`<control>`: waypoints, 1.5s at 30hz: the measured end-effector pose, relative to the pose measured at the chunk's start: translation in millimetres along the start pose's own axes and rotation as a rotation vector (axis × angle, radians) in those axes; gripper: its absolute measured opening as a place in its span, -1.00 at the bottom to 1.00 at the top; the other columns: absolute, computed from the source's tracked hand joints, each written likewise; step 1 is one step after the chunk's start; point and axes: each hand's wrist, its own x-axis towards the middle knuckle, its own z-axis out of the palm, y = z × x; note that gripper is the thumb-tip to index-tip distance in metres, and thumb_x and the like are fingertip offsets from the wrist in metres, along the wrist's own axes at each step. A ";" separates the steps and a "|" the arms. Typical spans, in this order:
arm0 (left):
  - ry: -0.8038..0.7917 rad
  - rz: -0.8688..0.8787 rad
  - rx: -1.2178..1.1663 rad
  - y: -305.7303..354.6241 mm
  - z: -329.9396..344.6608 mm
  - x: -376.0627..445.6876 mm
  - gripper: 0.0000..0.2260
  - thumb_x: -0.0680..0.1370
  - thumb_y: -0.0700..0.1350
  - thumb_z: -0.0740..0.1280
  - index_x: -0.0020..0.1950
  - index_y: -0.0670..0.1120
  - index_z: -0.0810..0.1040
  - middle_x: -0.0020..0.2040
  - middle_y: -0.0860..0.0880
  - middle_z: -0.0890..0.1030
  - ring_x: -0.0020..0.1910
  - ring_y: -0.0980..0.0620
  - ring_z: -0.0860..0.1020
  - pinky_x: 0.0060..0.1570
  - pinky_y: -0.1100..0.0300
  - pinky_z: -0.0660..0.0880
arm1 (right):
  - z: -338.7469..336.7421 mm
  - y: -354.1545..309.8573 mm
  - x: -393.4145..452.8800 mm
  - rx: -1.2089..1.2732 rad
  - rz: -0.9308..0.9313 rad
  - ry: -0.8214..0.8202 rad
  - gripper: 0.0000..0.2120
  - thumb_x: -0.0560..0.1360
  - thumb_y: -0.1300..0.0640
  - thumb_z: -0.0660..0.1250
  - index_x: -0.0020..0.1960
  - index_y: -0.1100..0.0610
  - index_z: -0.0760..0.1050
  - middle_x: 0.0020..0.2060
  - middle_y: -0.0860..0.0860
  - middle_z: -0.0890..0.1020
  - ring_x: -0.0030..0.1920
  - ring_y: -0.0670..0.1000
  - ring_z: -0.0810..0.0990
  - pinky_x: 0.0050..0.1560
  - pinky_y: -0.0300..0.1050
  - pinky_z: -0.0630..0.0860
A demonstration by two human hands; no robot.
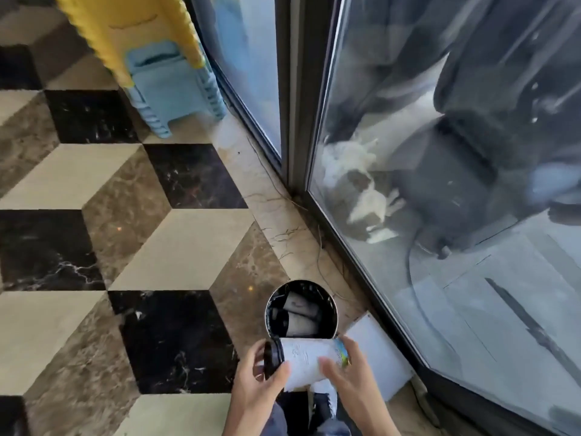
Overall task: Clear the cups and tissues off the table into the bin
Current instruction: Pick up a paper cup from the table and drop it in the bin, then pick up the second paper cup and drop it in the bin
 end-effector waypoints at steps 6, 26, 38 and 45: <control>-0.009 -0.038 0.038 -66.8 32.8 120.5 -0.53 0.28 0.08 0.51 0.18 0.09 0.56 0.00 0.11 0.67 -0.07 0.36 0.61 -0.20 0.52 0.48 | 41.8 74.9 114.2 0.036 0.109 0.052 -0.35 0.53 -0.04 0.40 0.52 0.11 0.25 0.42 0.07 0.45 0.28 0.09 0.52 0.33 0.09 0.48; -0.014 -0.008 0.061 -101.0 74.2 207.4 -0.43 0.50 0.14 0.39 0.48 0.18 0.30 0.50 0.08 0.31 0.37 0.21 0.28 0.21 0.20 0.26 | 69.1 115.4 216.7 0.237 0.143 0.171 -0.32 0.53 -0.05 0.38 0.56 0.05 0.20 0.50 -0.05 0.34 0.48 -0.03 0.33 0.44 0.00 0.35; 0.035 0.256 -0.005 65.6 6.8 97.5 -0.39 0.41 0.28 0.37 0.43 0.29 0.29 0.51 0.11 0.31 0.43 0.17 0.28 0.38 0.04 0.31 | 9.8 -75.3 99.3 0.137 -0.227 0.141 -0.31 0.51 -0.17 0.37 0.54 -0.02 0.22 0.52 -0.05 0.34 0.51 -0.05 0.30 0.52 0.08 0.27; 0.133 0.547 -0.064 194.2 -64.7 -48.8 -0.36 0.44 0.28 0.38 0.47 0.25 0.25 0.47 0.18 0.30 0.46 0.20 0.25 0.29 0.24 0.21 | -10.4 -233.6 -58.8 0.041 -0.547 0.115 -0.14 0.38 -0.43 0.29 0.56 -0.10 0.17 0.55 -0.13 0.29 0.52 -0.19 0.24 0.55 0.06 0.24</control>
